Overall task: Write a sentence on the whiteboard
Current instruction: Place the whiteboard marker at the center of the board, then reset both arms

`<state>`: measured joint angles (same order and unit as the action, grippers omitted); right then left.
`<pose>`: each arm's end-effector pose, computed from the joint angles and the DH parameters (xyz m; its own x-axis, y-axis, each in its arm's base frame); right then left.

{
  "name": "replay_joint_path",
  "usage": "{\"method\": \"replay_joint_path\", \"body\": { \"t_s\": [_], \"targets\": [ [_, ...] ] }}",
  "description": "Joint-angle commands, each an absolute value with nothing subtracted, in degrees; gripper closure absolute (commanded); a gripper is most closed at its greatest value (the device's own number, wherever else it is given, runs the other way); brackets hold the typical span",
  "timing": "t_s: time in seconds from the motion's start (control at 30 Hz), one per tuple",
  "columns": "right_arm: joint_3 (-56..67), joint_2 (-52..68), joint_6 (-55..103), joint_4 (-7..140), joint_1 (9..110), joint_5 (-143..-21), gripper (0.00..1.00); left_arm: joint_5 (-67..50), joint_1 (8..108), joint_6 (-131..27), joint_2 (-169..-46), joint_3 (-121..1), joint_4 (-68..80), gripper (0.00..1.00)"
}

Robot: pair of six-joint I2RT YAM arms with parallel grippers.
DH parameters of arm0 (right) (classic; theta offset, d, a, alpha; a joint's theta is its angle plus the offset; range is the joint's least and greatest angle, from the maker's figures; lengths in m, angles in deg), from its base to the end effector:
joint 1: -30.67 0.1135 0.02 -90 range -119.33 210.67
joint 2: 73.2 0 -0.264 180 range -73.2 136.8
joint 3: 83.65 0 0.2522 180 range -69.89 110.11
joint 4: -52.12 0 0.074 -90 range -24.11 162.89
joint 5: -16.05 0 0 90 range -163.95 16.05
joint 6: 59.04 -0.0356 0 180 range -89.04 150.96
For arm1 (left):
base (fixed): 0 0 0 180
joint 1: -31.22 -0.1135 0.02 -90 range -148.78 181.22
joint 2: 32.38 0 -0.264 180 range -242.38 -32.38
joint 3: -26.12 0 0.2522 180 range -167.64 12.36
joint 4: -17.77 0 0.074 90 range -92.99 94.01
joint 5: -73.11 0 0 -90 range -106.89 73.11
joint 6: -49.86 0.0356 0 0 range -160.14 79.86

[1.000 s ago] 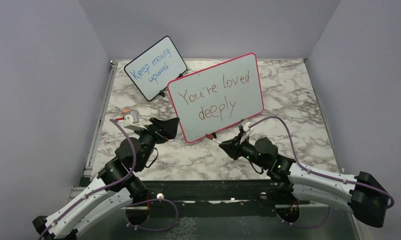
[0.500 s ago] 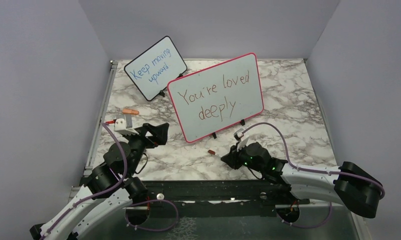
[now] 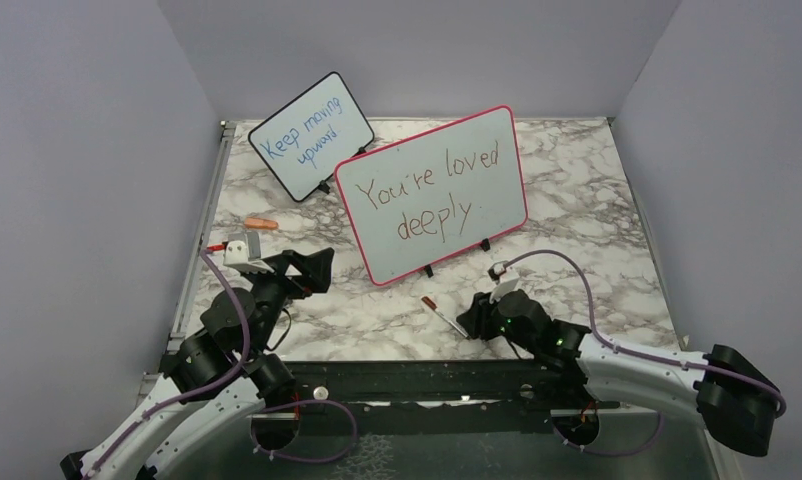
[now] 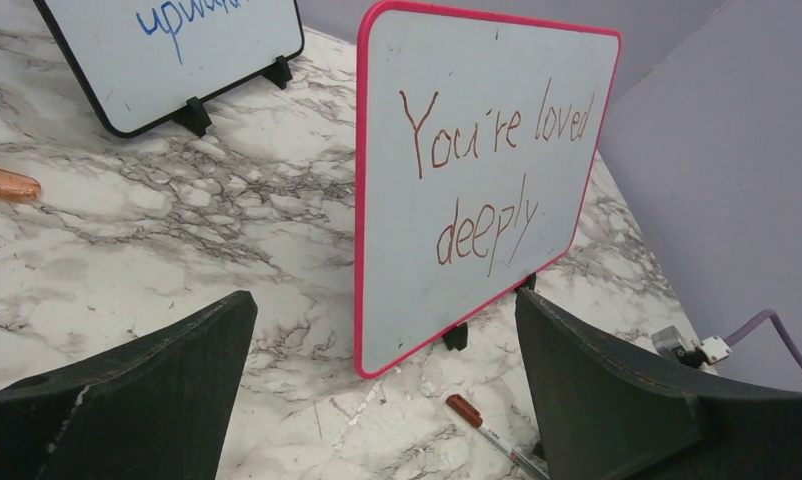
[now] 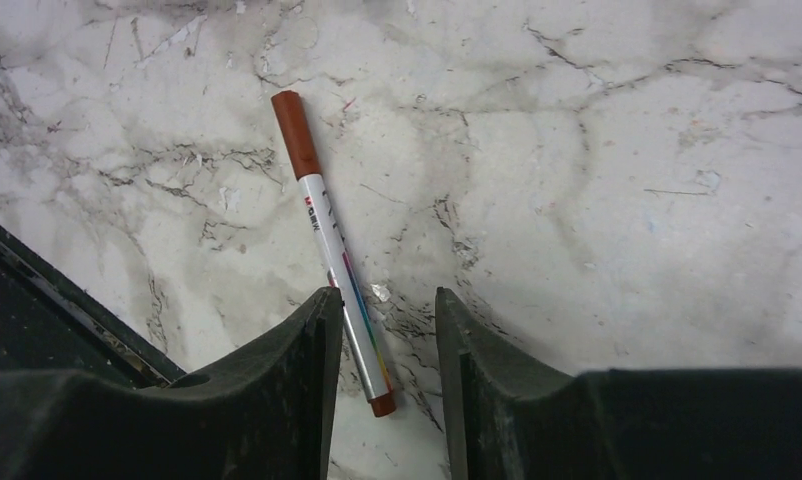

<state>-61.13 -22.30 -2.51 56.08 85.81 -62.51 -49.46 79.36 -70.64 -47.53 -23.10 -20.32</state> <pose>0.1015 0.1333 0.1402 -0.6458 0.0186 -0.7633 -0.4224 0.8241 0.3774 0.0662 -0.0452 0.3165 -0.1770 -0.4434 -0.8787 0.2083 0.8557 -0.4738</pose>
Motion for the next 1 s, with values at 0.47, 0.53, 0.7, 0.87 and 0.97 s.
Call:
{"method": "replay_joint_path", "body": {
  "t_s": [0.47, 0.53, 0.7, 0.87, 0.97],
  "targets": [
    [-34.28, -55.70, 1.68, 97.50, 85.87, -24.26, 0.19, -56.76, 79.47, -62.88, -44.09, -28.15, -21.62, 0.01],
    [-31.89, -57.99, 1.67, 100.00, 85.87, -22.05, 0.15, -58.40, 79.50, -61.79, -43.39, -28.82, -21.58, 0.01],
    [-28.67, -62.23, 0.29, 104.22, 85.87, -18.81, 0.00, -63.77, 79.47, -61.35, -40.90, -29.65, -21.23, 0.01],
    [-27.91, -65.09, -3.89, 107.81, 85.87, -14.90, 0.00, -65.08, 79.52, -60.71, -36.29, -27.56, -18.87, 0.01],
    [-28.70, -67.14, -4.76, 107.58, 85.87, -14.67, 0.00, -65.75, 79.41, -60.42, -34.08, -26.19, -18.23, 0.01]
  ]
}}
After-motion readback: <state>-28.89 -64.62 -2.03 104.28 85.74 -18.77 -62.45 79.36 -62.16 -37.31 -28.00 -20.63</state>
